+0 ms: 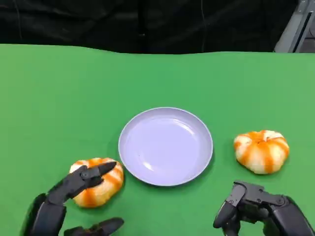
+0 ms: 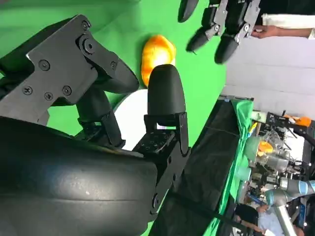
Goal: Grasp the bread from the table and place it into the plate.
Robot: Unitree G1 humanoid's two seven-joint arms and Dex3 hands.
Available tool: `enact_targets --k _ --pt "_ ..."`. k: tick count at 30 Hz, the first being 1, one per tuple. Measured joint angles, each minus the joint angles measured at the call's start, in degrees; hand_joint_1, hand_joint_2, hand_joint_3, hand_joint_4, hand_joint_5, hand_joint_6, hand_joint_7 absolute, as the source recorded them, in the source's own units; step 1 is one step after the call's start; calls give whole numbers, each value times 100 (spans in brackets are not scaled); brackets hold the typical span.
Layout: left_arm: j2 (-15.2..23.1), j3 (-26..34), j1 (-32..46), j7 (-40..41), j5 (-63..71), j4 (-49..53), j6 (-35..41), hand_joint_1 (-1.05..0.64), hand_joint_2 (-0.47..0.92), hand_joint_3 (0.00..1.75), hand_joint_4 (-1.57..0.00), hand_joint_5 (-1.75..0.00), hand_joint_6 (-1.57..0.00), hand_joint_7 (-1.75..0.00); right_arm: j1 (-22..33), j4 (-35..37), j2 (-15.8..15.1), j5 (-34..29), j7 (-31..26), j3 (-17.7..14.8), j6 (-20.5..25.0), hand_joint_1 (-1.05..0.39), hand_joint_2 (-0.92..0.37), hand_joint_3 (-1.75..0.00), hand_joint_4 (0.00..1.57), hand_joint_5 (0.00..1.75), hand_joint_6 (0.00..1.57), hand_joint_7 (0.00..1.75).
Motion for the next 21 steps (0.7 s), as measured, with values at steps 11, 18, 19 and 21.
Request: enact_targets --k 11,18,19,21 --pt "501 -237 -413 254 2608 -222 1108 -50 92 2 -16 -56 -35 -3 -25 -30 80 -52 -120 153 55 -4 -38 -127 76 170 74 142" --pt "699 -845 -1196 -161 3775 -170 2325 -46 91 0 -36 -55 -41 -2 -58 -29 87 -107 -184 158 52 -5 -37 -128 77 169 75 141" --pt "721 -919 -1297 -180 3825 -78 2415 -46 91 0 -36 -55 -41 -2 -57 -30 88 -105 -184 157 53 -5 -37 -128 77 169 75 141" --pt "776 -1076 -1455 -209 3939 84 2589 -46 91 0 -36 -55 -41 -2 -57 -30 87 -103 -182 155 54 -5 -38 -127 77 169 74 141"
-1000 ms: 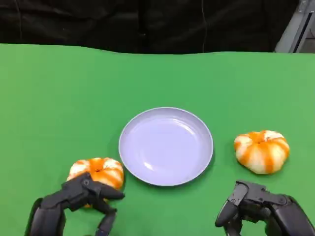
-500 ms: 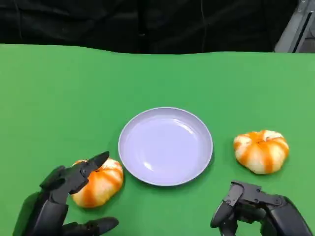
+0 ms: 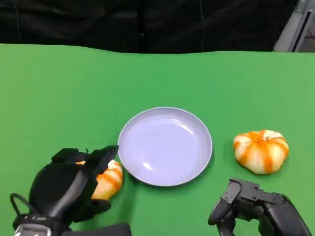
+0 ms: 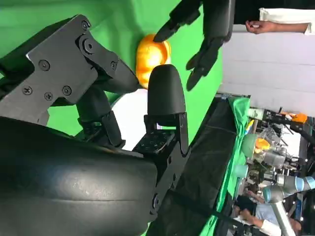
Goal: Grasp the bread from the table and place it into the plate.
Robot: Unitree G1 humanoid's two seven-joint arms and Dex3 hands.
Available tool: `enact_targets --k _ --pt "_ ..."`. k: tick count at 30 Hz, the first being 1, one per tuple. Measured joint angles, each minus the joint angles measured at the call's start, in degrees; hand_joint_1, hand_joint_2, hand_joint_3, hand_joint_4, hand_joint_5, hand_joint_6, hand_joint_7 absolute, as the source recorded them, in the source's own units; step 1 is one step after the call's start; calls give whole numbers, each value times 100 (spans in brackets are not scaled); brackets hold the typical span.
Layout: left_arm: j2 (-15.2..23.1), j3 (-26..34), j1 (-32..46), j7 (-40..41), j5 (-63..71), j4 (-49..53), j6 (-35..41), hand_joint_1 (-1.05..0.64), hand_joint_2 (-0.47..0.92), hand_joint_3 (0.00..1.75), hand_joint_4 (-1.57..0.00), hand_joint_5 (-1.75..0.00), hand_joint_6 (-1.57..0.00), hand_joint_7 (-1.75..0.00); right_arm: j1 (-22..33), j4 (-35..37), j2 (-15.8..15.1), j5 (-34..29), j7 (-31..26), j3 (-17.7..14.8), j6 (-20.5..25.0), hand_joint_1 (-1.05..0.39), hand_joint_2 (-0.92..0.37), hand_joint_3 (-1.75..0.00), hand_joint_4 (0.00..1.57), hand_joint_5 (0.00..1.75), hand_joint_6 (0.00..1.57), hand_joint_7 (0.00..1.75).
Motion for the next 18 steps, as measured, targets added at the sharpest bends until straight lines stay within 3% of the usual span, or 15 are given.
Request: enact_targets --k 5,13,17,18 --pt "106 -454 -435 -273 416 424 580 -48 91 0 -33 -52 -41 -1 0 -2 -2 -1 2 0 1 -4 -38 -126 76 169 75 140" --pt "146 -1091 -1044 -663 954 1232 1417 -48 92 1 -48 -29 -45 -1 10 -3 -2 -5 -4 0 -1 -4 -38 -127 77 168 75 139" --pt "152 -1226 -1281 -652 881 1574 1515 -44 92 9 -63 -36 -55 -5 18 -5 -2 -3 -3 -1 0 -4 -38 -127 76 167 75 139" --pt "169 -1252 -1319 -642 843 1626 1512 -38 92 10 -70 -57 -68 -5 18 -6 -2 -3 -3 0 0 -4 -38 -127 77 167 75 139"
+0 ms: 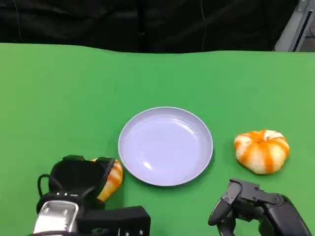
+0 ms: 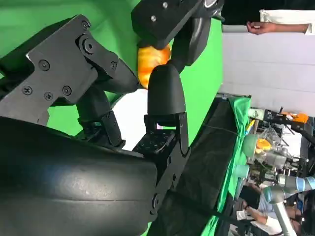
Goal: Grasp the bread from the table and place it into the plate.
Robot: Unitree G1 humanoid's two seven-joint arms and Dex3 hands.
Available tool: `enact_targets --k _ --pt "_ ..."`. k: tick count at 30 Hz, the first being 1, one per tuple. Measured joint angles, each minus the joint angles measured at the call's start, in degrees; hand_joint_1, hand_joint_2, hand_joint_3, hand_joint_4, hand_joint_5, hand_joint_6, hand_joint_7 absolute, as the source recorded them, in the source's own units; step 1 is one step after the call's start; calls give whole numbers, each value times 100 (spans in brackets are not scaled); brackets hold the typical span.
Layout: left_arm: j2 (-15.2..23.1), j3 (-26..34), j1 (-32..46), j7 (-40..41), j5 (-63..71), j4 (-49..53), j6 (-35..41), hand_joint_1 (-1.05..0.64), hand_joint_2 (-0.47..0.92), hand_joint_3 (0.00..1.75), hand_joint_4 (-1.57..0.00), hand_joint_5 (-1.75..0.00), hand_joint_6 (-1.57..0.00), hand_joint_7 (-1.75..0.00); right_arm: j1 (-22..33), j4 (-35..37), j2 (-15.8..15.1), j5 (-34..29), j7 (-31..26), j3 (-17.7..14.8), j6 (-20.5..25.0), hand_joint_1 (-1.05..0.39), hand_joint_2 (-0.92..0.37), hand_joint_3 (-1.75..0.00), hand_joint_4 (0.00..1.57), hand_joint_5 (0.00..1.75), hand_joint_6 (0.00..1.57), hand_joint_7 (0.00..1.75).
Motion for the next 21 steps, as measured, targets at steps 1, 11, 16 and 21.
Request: enact_targets --k 1,11,16,21 --pt "26 -15 -28 76 -45 54 -35 -34 92 12 -73 -73 -77 -5 1 0 0 0 0 0 0 -4 -38 -127 77 168 75 139" --pt "307 185 61 2511 -1084 680 -1300 -23 61 49 -84 -174 -86 -123 2 -14 -9 -2 1 -1 16 -4 -38 -127 77 168 75 139" --pt "411 280 78 2968 -1161 652 -1392 -20 44 107 -87 -175 -78 -155 -15 -14 -9 -3 0 -1 16 -4 -38 -127 77 168 75 139" --pt "444 442 287 3166 -1351 441 -1447 -18 41 104 -85 -175 -69 -172 -19 -14 -10 -4 0 -7 15 -5 -38 -128 77 169 75 139"
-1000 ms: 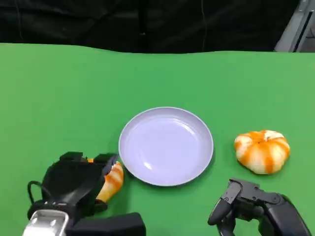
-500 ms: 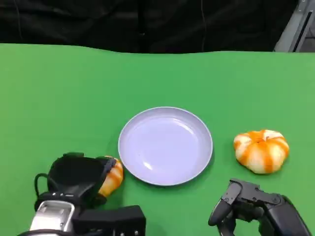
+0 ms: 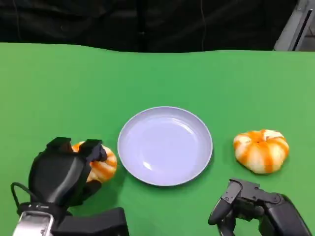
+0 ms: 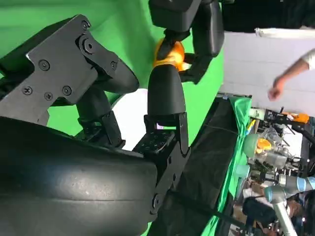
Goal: Grasp the bread from the table and place it into the plate.
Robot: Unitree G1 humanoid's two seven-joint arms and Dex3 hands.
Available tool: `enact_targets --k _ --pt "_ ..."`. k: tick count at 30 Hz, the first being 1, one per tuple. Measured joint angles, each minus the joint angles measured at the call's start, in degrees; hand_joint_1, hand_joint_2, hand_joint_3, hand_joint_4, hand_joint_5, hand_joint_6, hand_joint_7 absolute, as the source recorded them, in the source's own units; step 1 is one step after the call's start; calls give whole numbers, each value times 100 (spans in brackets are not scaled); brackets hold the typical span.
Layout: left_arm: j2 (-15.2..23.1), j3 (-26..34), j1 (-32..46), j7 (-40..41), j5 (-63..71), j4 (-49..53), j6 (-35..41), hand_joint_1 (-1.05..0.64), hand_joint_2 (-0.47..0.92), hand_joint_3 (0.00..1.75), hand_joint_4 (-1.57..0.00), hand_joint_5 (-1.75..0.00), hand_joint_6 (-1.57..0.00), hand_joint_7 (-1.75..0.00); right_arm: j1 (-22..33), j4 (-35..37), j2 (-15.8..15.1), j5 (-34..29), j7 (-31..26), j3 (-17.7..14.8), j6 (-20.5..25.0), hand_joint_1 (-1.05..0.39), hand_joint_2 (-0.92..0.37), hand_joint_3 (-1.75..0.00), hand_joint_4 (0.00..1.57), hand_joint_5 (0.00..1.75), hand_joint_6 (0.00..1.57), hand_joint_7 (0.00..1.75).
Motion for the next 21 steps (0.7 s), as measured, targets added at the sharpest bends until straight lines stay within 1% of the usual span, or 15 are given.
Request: enact_targets --k 2,6,8,10,14,18,21 --pt "3 17 54 46 -14 -67 -13 -17 41 104 -86 -175 -68 -174 -2 0 -1 2 1 -9 -1 -5 -38 -128 77 169 75 139" --pt "43 53 111 426 -16 -107 -150 -16 38 112 -88 -175 -70 -172 -6 0 -1 4 2 -11 0 -6 -38 -127 77 170 75 140" --pt "45 60 114 620 -45 -116 -283 -18 33 123 -91 -175 -77 -163 -7 0 -1 3 2 -10 0 -6 -37 -127 77 170 75 140" --pt "45 62 117 852 -65 -120 -449 -17 30 132 -93 -175 -81 -159 -8 0 -2 0 1 -10 -1 -6 -37 -127 77 169 75 140" --pt "43 58 105 1218 -114 -150 -814 -16 24 145 -95 -175 -85 -155 -8 0 -2 0 2 -9 1 -5 -37 -126 77 169 75 140" --pt "12 3 -54 1396 -109 -147 -1086 -18 21 152 -97 -175 -87 -150 -8 0 -2 -2 1 -5 0 -5 -37 -127 77 169 75 139" --pt "-82 -59 -248 1413 -108 -133 -1174 -19 20 154 -97 -175 -89 -147 -5 0 -1 -4 1 4 0 -5 -37 -128 77 169 75 139"
